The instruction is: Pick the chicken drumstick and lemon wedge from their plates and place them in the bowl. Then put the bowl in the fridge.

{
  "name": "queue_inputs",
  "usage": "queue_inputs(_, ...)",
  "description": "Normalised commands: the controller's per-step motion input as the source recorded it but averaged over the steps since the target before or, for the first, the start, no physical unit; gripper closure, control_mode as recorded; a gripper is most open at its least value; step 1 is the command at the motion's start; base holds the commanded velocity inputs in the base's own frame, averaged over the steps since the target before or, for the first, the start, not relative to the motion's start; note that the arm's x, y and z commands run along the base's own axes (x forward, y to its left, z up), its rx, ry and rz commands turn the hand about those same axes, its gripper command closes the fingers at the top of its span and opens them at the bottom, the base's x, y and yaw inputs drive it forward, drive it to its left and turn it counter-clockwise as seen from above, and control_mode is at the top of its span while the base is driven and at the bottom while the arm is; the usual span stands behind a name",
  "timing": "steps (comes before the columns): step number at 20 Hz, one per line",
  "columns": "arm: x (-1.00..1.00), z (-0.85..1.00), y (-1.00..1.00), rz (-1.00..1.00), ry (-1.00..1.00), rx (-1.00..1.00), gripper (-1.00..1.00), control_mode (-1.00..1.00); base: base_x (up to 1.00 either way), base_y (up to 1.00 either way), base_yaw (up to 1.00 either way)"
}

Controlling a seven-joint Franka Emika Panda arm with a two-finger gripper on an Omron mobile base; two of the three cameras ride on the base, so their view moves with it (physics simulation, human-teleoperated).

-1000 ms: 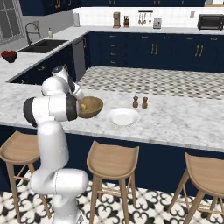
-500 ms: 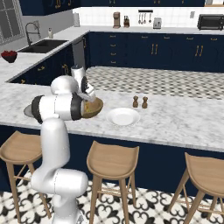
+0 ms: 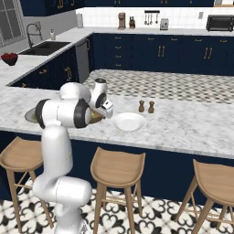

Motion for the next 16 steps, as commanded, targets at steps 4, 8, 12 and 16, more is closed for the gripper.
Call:
queue_inputs(4, 0.43, -0.42, 0.04, 0.00, 0.00, 0.01, -1.00, -1.00, 0.00, 0.00, 0.00)
queue_inputs(8, 0.71, -0.01, 0.25, -0.07, 0.00, 0.00, -1.00, -1.00, 0.00, 0.00, 0.00)
queue_inputs(12, 0.43, -0.20, 0.15, -0.03, 0.04, 0.00, 1.00, -1.00, 0.00, 0.00, 0.00)
queue_inputs(16, -0.06, 0.03, 0.00, 0.00, 0.00, 0.00, 1.00, -1.00, 0.00, 0.00, 0.00)
